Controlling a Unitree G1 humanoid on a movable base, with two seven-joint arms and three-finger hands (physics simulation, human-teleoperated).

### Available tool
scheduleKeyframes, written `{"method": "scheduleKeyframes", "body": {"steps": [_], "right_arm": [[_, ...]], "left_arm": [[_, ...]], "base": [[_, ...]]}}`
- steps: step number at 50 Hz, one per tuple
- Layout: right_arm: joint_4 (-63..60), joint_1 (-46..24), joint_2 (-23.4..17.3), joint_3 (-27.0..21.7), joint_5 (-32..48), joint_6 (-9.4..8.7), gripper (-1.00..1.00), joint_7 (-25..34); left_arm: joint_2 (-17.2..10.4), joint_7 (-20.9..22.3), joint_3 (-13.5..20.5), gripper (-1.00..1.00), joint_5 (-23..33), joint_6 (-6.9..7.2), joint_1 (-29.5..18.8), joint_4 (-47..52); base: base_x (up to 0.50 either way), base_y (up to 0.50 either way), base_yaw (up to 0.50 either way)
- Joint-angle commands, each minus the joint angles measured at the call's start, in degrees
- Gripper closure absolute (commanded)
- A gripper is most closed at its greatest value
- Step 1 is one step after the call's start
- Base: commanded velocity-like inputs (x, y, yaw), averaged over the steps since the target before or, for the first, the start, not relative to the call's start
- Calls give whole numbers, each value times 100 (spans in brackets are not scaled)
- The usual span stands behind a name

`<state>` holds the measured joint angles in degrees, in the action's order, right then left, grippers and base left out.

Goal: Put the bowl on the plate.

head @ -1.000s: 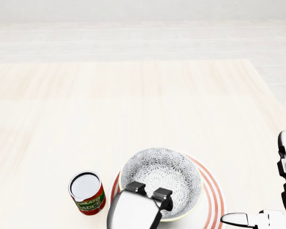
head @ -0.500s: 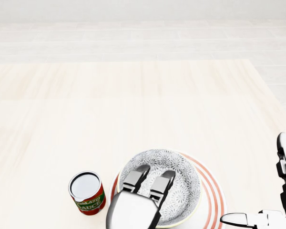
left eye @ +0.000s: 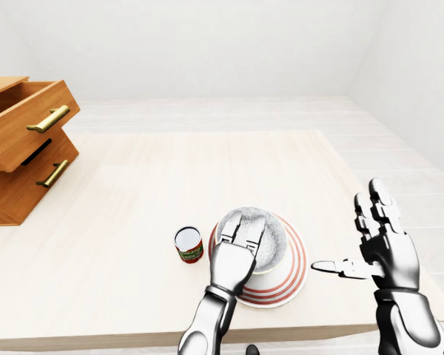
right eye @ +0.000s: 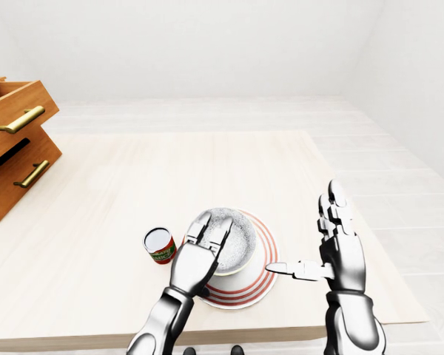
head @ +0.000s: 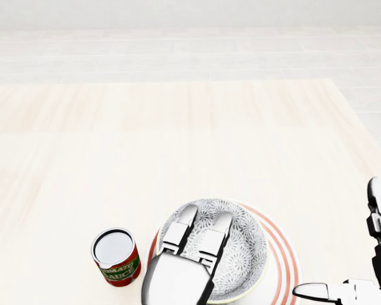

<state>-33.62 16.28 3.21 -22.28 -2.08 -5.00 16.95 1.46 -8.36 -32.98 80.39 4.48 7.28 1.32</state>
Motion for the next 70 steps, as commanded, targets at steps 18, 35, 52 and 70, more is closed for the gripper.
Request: {"method": "scheduleKeyframes", "body": {"steps": [18, 35, 52, 70], "right_arm": [[68, -22, -40, 53, 45, 0, -100, -69], [-84, -20, -28, 5, 22, 0, -100, -50], [-29, -43, -25, 6, 16, 0, -100, -73], [13, -54, -35, 21, 10, 0, -100, -91]], "left_arm": [[-62, 448, -7, -100, 17, 52, 86, 744], [-150, 653, -63, -100, -30, 52, 196, 1191], [-279, 891, -55, -100, -137, 52, 336, 1771], [-483, 1081, 123, -100, -402, 52, 514, 2330]], "base": [[0, 0, 0], [0, 0, 0], [0, 0, 0], [0, 0, 0]]}}
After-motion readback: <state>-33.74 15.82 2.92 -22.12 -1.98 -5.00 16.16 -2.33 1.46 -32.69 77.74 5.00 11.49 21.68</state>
